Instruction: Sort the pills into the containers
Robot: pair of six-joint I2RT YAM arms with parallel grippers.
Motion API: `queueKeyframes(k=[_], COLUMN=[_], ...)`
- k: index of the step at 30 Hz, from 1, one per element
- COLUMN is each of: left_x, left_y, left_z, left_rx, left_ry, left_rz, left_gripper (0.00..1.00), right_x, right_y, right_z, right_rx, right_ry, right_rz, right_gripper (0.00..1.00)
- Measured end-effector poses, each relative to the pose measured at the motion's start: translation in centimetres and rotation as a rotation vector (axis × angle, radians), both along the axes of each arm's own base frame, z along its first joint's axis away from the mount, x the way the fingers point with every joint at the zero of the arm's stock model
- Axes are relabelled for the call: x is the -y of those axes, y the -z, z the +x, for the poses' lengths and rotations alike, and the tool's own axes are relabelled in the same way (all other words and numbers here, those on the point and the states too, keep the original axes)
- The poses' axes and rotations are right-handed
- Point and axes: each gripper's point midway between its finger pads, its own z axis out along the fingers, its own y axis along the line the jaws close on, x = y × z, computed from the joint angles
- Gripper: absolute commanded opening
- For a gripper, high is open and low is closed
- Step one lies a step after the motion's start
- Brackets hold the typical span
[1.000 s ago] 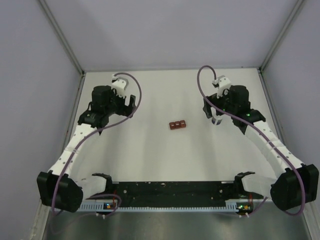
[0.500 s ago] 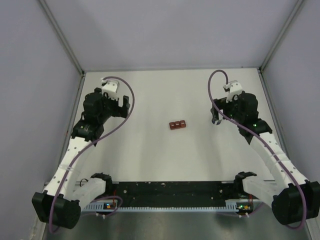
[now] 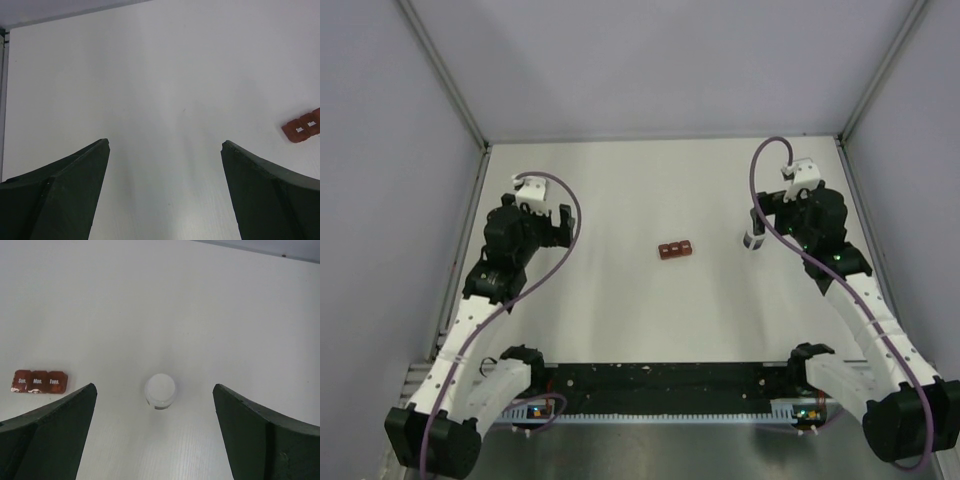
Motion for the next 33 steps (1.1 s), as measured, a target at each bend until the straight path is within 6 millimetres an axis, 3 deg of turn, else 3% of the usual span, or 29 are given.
queueKeyframes(k=[11,33], left_x=[0.5,0.5], left_y=[-2.4,-3.2], left_z=[-0.3,0.0], left_rx=[0.080,0.100], left_ry=[0.022,0.020], left_rz=[-0.073,-0.079], left_gripper=[0.99,0.99], right_x=[0.5,2.1], right_y=[0.0,1.3], right_z=[0.1,0.5], right_rx=[-0.002,-0.027], right_ry=[0.007,0.054], right_rz=[0.006,-0.026], right_gripper=[0.99,0.99])
